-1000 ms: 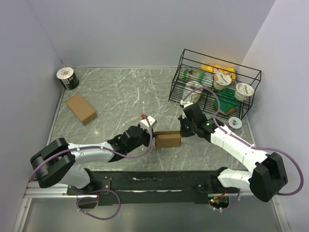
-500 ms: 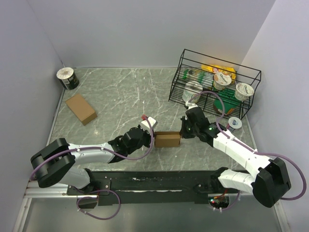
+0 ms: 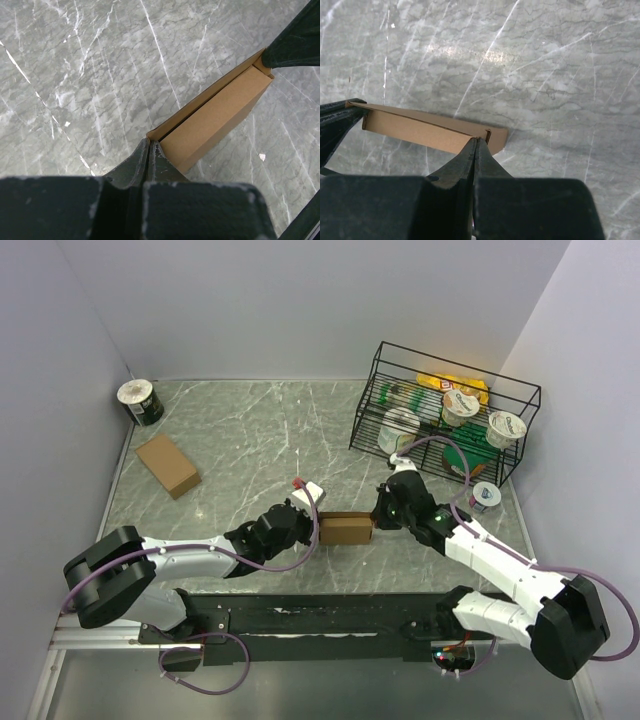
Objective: Fold the paper box
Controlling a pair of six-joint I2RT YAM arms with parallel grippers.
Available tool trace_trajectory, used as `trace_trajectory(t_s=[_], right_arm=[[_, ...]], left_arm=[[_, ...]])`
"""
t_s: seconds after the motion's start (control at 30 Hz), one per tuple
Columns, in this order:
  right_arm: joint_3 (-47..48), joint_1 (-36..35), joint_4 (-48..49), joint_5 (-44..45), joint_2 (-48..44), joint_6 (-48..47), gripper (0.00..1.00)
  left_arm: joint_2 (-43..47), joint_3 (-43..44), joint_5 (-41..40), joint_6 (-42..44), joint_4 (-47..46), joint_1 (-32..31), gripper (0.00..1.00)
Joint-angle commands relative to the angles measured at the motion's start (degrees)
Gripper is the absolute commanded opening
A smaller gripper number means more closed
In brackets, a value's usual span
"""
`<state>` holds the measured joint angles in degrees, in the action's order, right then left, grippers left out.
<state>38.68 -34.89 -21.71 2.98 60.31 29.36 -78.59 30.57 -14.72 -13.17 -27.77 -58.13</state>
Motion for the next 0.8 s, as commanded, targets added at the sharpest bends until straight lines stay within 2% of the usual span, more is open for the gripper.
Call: trace_trajectory(t_s=[0.0,0.47,0.77], right_arm=[[-1.32,-2.28,5.45,-3.34,-0.81,3.68,0.0],[-2.29,-2.46,-2.36,3.25,-3.62,0.78,0.0],[-3.69,-5.44,-2.37,5.89,-2.48,1.75,0.0]], left_arm=[[0.19,1.07,2.94,-0.45,-2.82,-1.46,0.01],[1.33,0.37,1.54,-0.37,-2.64,-1.37,0.01],[1.15,0.72,1.8,-0.45,-2.55,-1.37,0.01]])
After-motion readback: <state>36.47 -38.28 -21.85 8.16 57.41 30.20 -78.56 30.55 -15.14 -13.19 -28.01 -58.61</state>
